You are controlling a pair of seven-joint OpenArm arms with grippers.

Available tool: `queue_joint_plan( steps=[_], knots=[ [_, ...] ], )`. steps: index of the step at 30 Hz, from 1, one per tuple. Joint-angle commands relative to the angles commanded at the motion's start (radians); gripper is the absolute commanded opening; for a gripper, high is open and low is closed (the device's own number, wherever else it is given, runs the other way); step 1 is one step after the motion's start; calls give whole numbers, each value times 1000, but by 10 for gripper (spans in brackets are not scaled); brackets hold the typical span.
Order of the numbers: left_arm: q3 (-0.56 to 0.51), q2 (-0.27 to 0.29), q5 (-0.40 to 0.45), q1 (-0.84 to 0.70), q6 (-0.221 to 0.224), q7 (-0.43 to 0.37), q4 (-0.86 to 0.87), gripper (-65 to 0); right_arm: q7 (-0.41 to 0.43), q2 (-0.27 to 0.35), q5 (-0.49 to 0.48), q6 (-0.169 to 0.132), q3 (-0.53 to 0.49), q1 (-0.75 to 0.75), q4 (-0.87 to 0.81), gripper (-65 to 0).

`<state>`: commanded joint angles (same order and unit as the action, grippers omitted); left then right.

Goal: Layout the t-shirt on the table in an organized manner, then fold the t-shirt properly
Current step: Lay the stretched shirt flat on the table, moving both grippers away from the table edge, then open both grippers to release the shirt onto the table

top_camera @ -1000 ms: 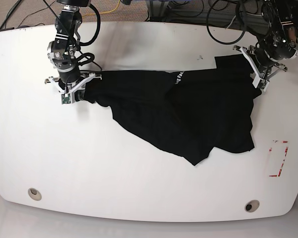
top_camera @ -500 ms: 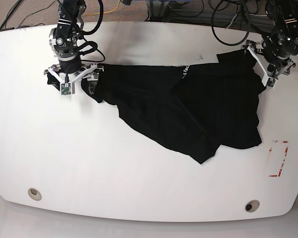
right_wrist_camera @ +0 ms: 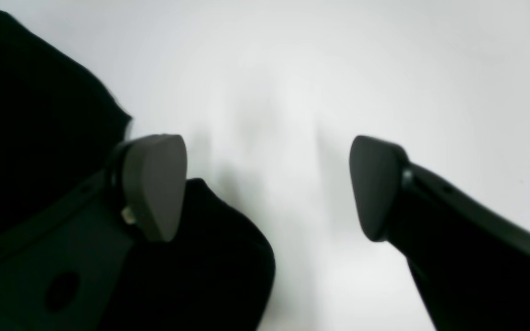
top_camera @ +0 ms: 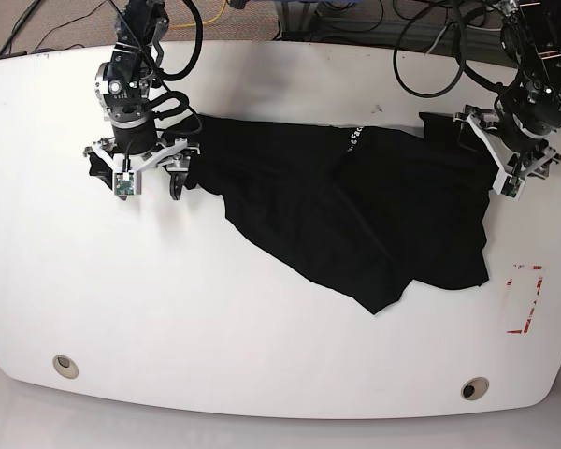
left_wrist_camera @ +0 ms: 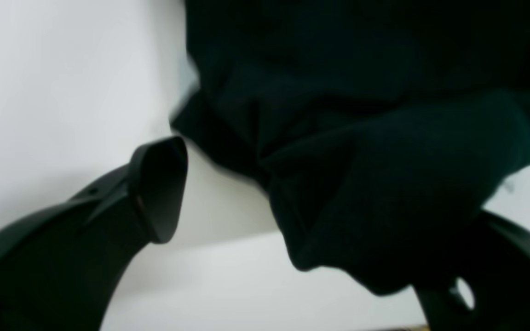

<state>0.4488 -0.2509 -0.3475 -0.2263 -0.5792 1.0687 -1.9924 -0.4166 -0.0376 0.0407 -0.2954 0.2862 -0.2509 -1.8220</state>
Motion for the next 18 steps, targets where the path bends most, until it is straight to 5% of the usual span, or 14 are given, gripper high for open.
queue_joint_plan(
  steps=[10, 18],
  knots=[
    [3, -3, 3, 54, -2, 0, 2, -179, 2, -6, -3, 0, -63, -18, 86, -116],
    [81, -3, 3, 66, -2, 0, 5, -179, 2, 25, -153, 0, -57, -18, 187, -117]
  ],
)
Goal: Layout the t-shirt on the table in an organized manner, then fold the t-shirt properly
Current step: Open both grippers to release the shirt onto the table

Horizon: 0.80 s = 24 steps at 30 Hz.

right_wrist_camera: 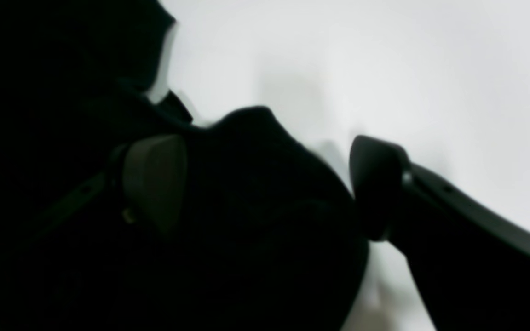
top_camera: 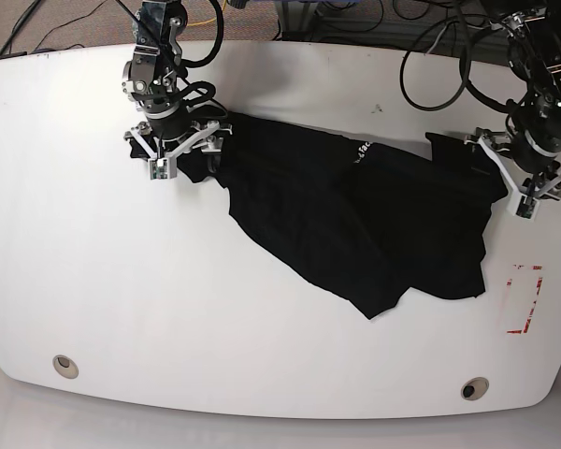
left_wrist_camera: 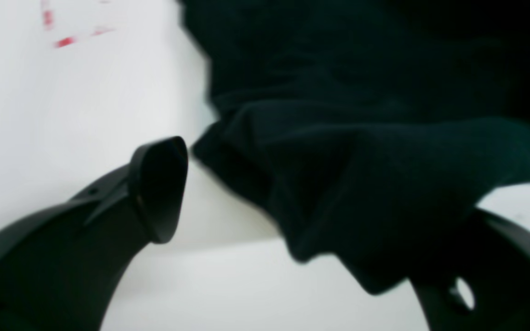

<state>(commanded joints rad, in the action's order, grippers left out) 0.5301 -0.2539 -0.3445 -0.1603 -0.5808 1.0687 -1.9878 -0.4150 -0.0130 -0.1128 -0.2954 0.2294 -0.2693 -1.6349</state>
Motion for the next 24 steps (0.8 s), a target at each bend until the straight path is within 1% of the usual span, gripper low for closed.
queue_joint_plan(
  steps=[2, 5, 7, 8, 14, 15, 16, 18, 19, 21, 24],
  knots=[
    [11, 0, 0, 14, 0, 0, 0, -179, 2, 17, -29, 0, 0, 0, 25, -117],
    [34, 0, 0, 23, 0, 0, 2, -179, 3, 23, -60, 0, 0, 0, 52, -120],
    [49, 0, 0, 25, 0, 0, 2, -179, 3, 23, -64, 0, 0, 0, 61, -138],
    [54, 0, 0, 29, 0, 0, 0, -179, 5, 23, -68, 0, -3, 0, 64, -155],
    [60, 0, 0, 63, -2, 0, 0, -179, 5, 20, -72, 0, -8, -3, 63, -327],
    [60, 2, 0, 63, -2, 0, 0, -179, 5, 20, -72, 0, -8, -3, 63, -336],
    [58, 3, -2, 64, -2, 0, -2, -179, 3, 20, -72, 0, -8, -3, 63, -365],
    [58, 3, -2, 68, -2, 0, -2, -179, 0, 20, -74, 0, -8, -3, 60, -387],
    [57, 3, -2, 74, -2, 0, -2, -179, 0, 20, -74, 0, -8, -5, 58, -390],
    [57, 5, -2, 78, -2, 0, -2, -179, 0, 18, -74, 0, -8, -8, 52, -376],
    [57, 5, -2, 78, -2, 0, -2, -179, -2, 18, -74, 0, -9, -29, 21, -319]
  ],
)
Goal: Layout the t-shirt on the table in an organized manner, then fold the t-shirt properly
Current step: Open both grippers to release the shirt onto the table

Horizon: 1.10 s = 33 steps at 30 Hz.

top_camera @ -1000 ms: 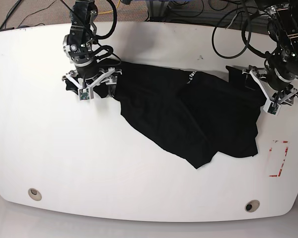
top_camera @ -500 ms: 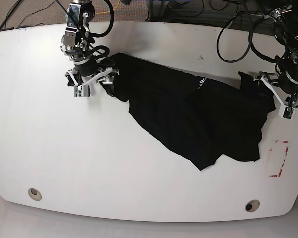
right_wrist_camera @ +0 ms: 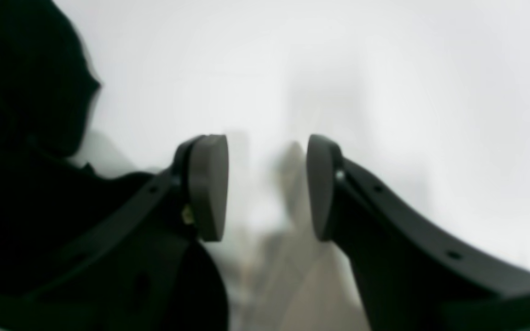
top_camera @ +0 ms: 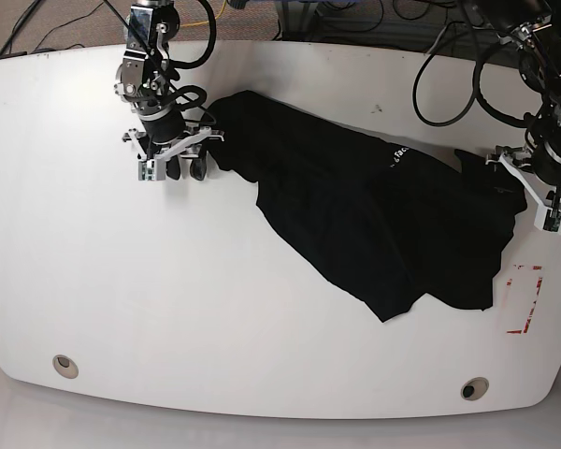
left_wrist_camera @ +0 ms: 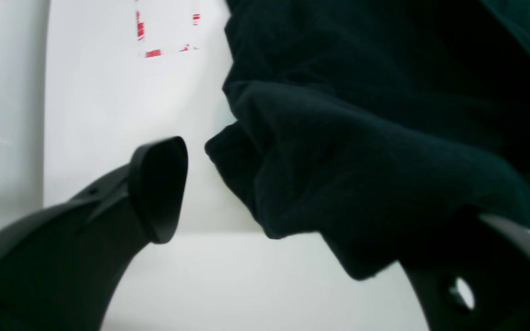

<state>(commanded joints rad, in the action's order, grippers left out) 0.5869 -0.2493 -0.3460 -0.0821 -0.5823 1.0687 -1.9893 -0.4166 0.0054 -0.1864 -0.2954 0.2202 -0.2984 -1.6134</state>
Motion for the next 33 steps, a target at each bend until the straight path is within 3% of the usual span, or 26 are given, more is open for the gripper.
queue_joint_plan(
  steps=[5, 8, 22, 27, 30, 33],
  knots=[
    [0, 0, 0, -6, 0, 2, 3, -179, 0, 0, 0, 0, -61, -48, -64, -198],
    [0, 0, 0, -38, 0, 2, 2, -179, 0, 0, 0, 0, -94, -77, -100, -162],
    [-84, -5, 0, -144, -5, 2, 3, -160, 6, -17, 0, 2, -146, -89, -60, -157],
    [-175, -48, 3, -180, -54, 69, 6, -96, 6, -17, 0, 2, -146, -89, -60, -159],
    [-218, -60, 6, -183, -72, 117, 6, -94, 6, -18, 0, 2, -146, -86, -60, -159],
    [-279, -110, 3, -201, -104, 167, 6, -94, 6, -18, 0, 2, -146, -86, -60, -159]
  ],
)
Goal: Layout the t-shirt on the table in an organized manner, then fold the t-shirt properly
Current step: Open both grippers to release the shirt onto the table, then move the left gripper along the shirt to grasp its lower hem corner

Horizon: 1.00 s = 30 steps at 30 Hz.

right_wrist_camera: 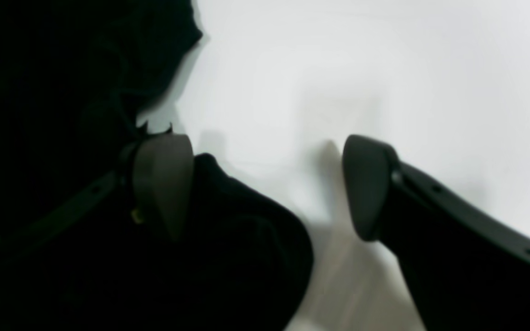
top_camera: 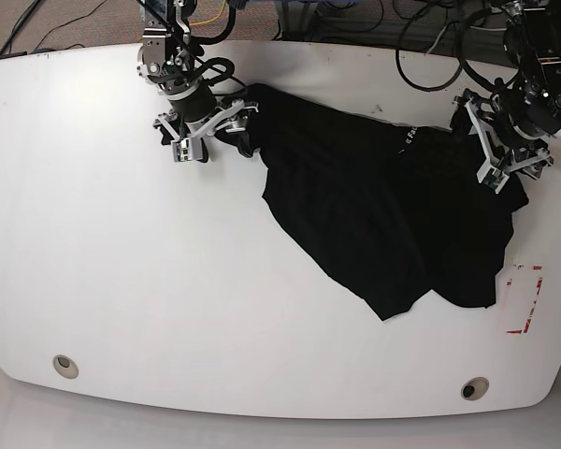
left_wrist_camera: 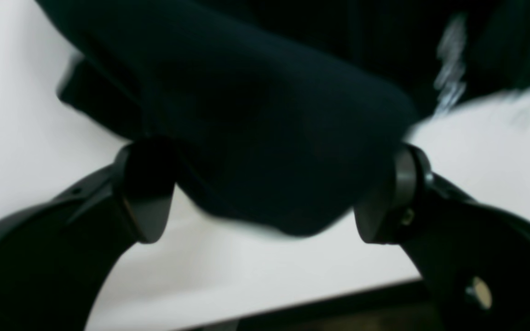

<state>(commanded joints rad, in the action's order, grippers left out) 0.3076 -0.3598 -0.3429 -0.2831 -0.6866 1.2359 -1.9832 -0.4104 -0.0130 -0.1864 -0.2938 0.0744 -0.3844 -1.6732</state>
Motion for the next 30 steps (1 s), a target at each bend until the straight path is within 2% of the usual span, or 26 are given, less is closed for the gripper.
queue_joint_plan(
  steps=[1, 4, 7, 8, 10, 14, 18, 26, 30],
  knots=[
    [-20, -17, -2, -8, -12, 18, 0, -96, 0, 0, 0, 0, 0, 0, 0, -159],
    [-66, -58, 8, -11, -12, 69, 2, -96, 0, 0, 0, 0, 0, 0, -2, -160],
    [-138, -124, 26, -14, -12, 157, -6, -97, 0, 0, 0, 0, 0, 2, -2, -160],
    [-138, -137, 28, -15, -12, 160, -8, -99, 2, 0, 0, 0, 0, 2, -2, -160],
    [-101, -147, 28, -17, -12, 158, -9, -121, 2, 0, 0, 0, 0, 2, -2, -160],
    [43, -147, 31, -20, -12, 146, -5, -167, 2, 0, 0, 0, 0, 2, -2, -160],
    [141, -147, 29, -12, -12, 146, -3, -174, 2, 0, 0, 0, 0, 2, -6, -160],
    [229, -147, 25, 81, -12, 146, -8, -174, 2, 0, 0, 0, 0, 2, -31, -160],
    [232, -147, -23, 141, -12, 146, -8, -174, 0, 0, 0, 0, 0, 11, -46, -160]
  ],
)
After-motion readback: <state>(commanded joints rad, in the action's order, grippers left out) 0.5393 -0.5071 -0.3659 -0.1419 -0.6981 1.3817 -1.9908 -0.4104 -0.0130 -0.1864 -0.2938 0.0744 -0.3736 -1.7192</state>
